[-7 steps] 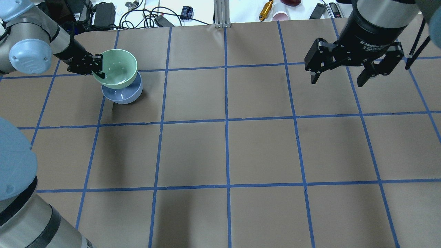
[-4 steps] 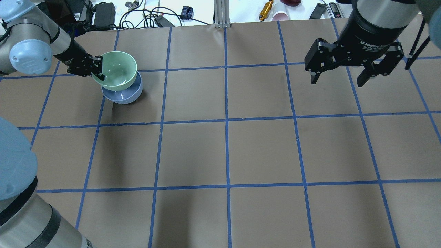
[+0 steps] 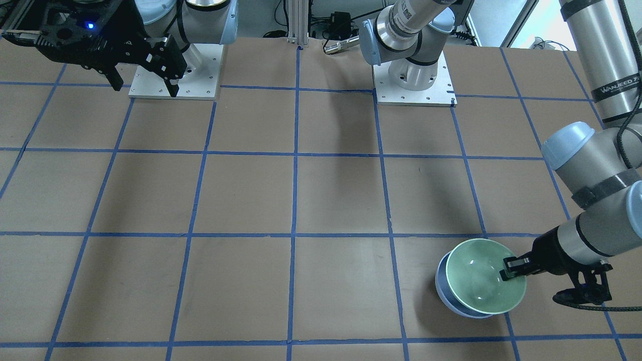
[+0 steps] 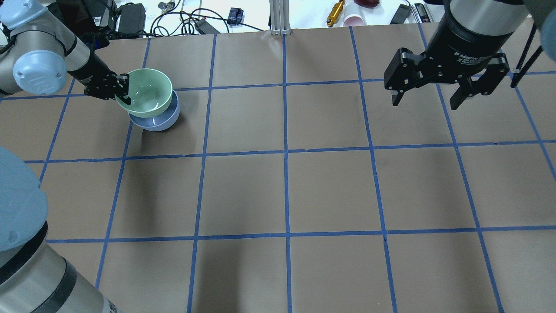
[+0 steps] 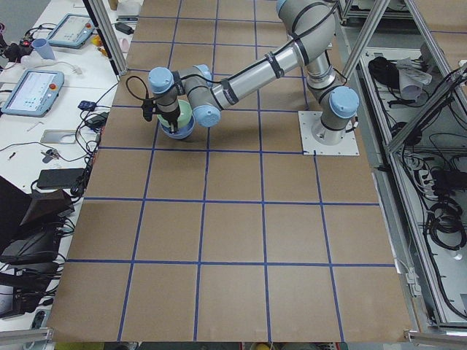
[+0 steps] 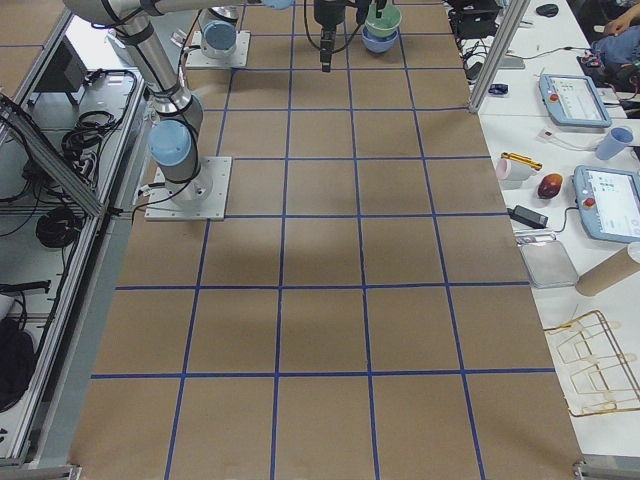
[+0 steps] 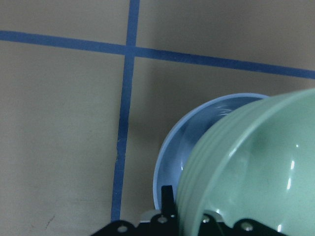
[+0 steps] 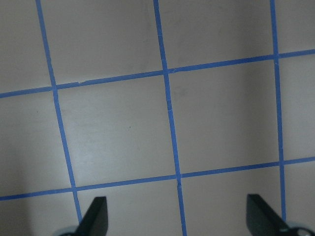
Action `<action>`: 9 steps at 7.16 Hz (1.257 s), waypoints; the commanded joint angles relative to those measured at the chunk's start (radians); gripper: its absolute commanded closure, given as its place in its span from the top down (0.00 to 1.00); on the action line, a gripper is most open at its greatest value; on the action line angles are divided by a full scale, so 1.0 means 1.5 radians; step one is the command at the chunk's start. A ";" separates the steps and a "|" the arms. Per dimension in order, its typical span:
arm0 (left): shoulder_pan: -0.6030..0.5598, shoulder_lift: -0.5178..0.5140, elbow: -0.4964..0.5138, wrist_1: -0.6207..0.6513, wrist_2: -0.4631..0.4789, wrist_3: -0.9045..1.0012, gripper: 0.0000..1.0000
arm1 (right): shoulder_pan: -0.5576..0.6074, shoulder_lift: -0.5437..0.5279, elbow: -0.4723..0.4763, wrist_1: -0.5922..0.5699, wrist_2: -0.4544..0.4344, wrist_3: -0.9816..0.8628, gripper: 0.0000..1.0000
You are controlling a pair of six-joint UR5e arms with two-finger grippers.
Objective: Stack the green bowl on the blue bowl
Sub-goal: 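Lower the green bowl into the blue bowl with the left gripper, then open the left gripper to release the green bowl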
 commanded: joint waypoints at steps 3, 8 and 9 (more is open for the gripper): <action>0.000 0.026 0.010 -0.055 0.034 0.002 1.00 | 0.000 0.000 0.001 0.000 0.000 0.000 1.00; -0.114 0.156 0.039 -0.210 0.144 -0.013 1.00 | 0.000 0.000 0.000 0.000 0.000 0.000 1.00; -0.155 0.187 0.037 -0.213 0.140 -0.039 1.00 | 0.000 0.000 0.000 0.000 0.000 0.000 1.00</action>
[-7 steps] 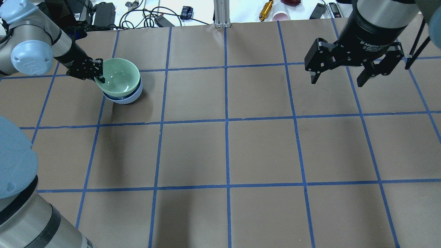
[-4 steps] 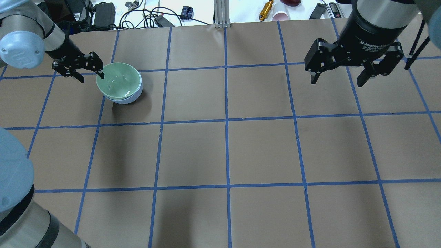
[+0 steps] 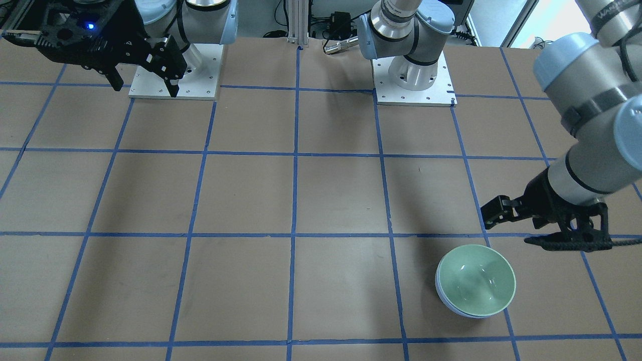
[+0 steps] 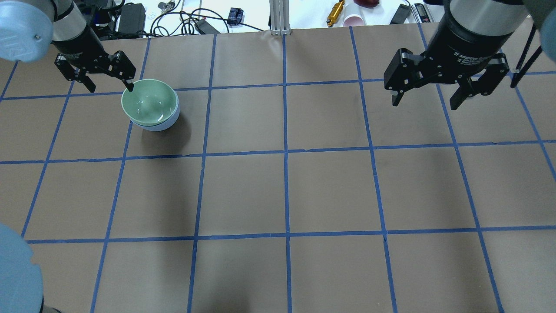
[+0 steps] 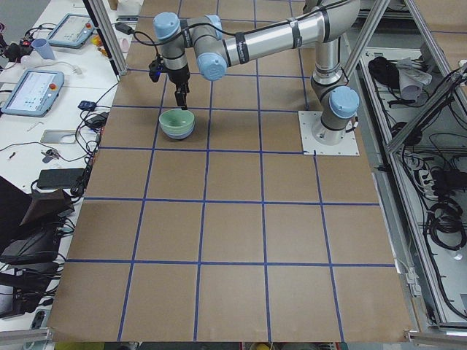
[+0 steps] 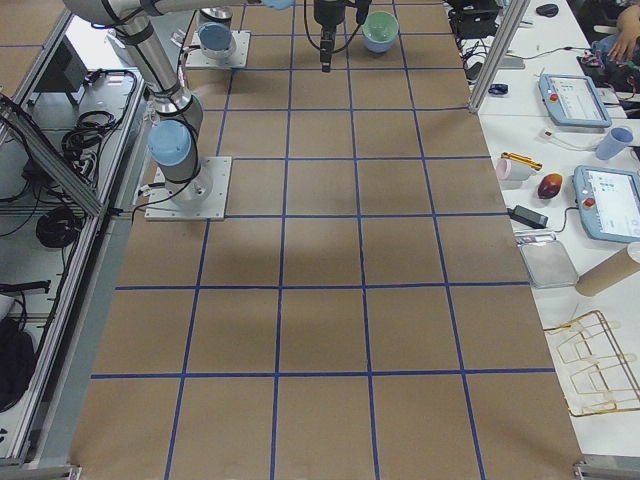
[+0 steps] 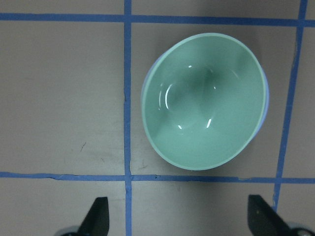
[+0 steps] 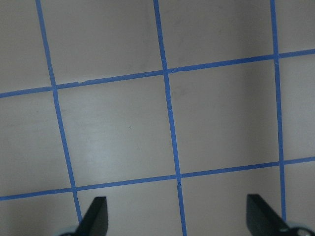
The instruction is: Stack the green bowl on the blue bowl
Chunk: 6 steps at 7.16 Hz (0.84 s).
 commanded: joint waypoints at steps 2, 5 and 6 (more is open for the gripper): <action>-0.111 0.084 -0.013 -0.067 -0.013 -0.083 1.00 | 0.000 0.000 0.001 0.001 0.000 0.000 1.00; -0.133 0.150 -0.029 -0.091 -0.056 -0.090 1.00 | 0.000 0.000 0.000 0.000 0.000 0.000 1.00; -0.147 0.157 -0.029 -0.092 -0.051 -0.090 1.00 | -0.001 0.000 0.000 0.000 0.000 0.000 1.00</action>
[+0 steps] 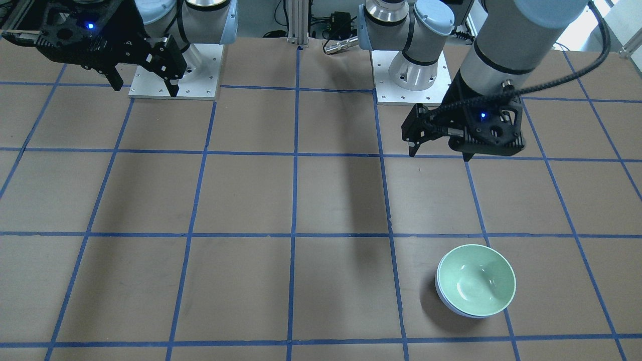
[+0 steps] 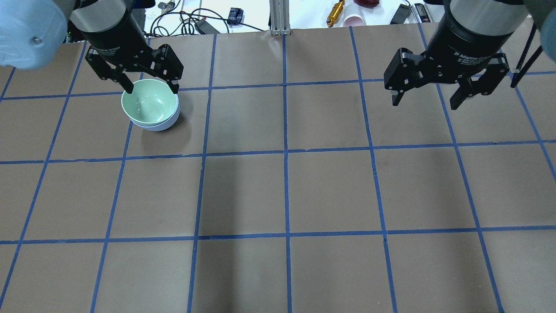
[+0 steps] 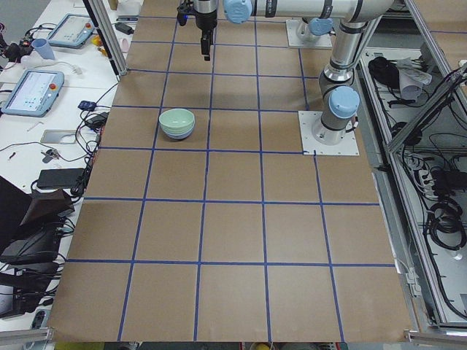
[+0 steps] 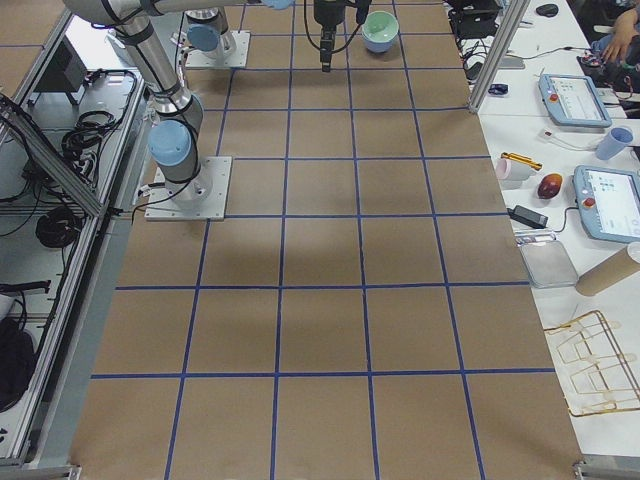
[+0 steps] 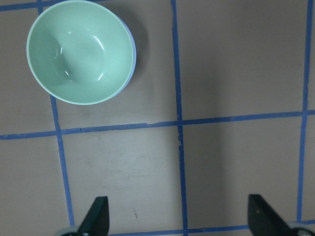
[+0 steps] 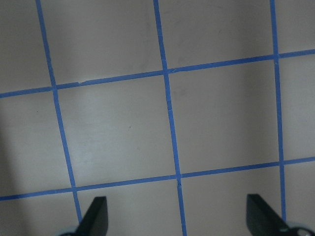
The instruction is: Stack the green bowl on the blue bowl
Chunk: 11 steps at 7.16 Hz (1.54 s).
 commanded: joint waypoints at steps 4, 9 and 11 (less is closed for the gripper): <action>-0.029 0.031 -0.001 -0.020 0.002 -0.004 1.00 | 0.000 0.000 0.000 0.000 0.000 0.000 1.00; -0.039 0.040 -0.002 -0.026 0.003 -0.004 1.00 | 0.000 0.000 0.000 0.000 0.000 0.000 1.00; -0.016 0.046 -0.003 -0.020 0.005 0.006 1.00 | 0.000 0.000 0.000 0.000 0.000 0.000 1.00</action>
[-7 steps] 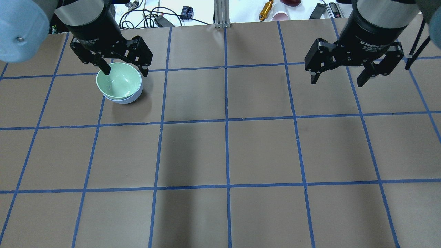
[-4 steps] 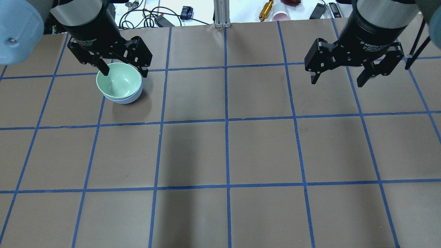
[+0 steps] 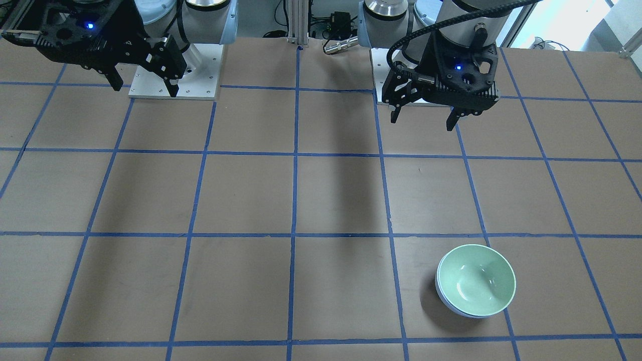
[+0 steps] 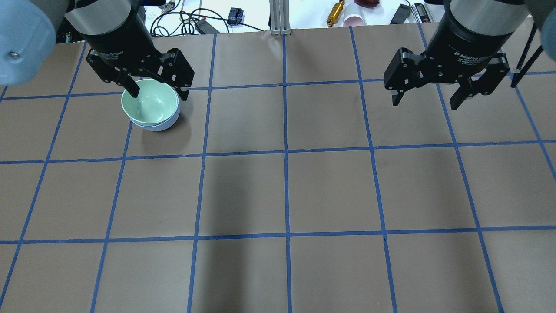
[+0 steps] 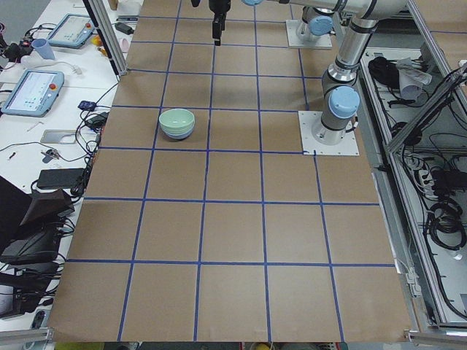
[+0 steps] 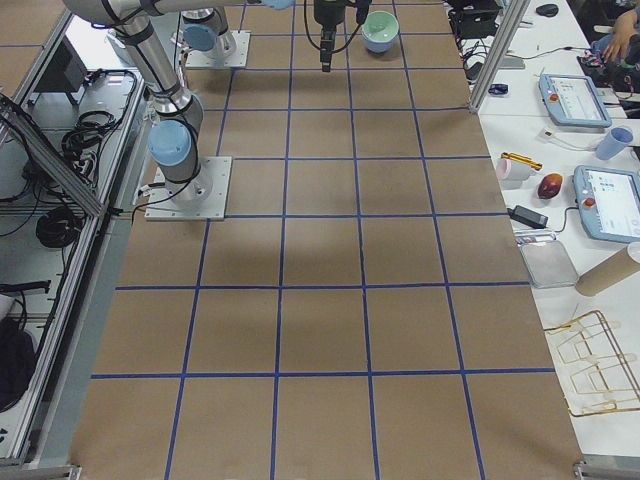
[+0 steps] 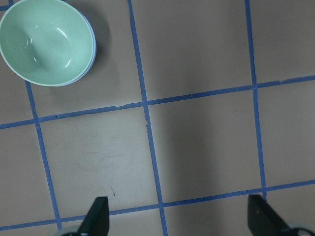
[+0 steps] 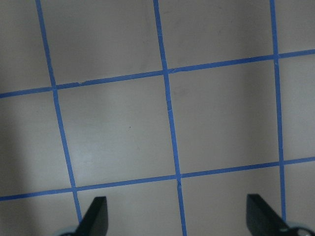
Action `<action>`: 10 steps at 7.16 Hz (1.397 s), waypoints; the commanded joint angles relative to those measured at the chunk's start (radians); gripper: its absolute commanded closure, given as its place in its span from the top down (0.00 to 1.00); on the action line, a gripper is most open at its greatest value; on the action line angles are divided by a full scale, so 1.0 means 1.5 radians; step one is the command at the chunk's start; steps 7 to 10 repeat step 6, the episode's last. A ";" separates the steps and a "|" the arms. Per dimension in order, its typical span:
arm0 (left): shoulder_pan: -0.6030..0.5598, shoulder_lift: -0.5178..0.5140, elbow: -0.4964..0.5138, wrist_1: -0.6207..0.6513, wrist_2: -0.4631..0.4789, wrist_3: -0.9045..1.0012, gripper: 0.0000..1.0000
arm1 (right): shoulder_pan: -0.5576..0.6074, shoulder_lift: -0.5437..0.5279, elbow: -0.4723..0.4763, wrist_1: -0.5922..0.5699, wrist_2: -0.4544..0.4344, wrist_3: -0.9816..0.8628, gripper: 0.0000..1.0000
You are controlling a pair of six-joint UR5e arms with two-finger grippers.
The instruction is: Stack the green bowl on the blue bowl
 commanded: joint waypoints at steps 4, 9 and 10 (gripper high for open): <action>0.081 0.007 -0.003 0.009 0.001 0.026 1.00 | 0.000 0.000 0.000 0.001 0.000 0.000 1.00; 0.080 0.013 -0.006 0.008 0.004 0.025 1.00 | 0.000 0.000 0.000 0.000 0.000 0.000 1.00; 0.080 0.013 -0.006 0.008 0.004 0.025 1.00 | 0.000 0.000 0.000 0.000 0.000 0.000 1.00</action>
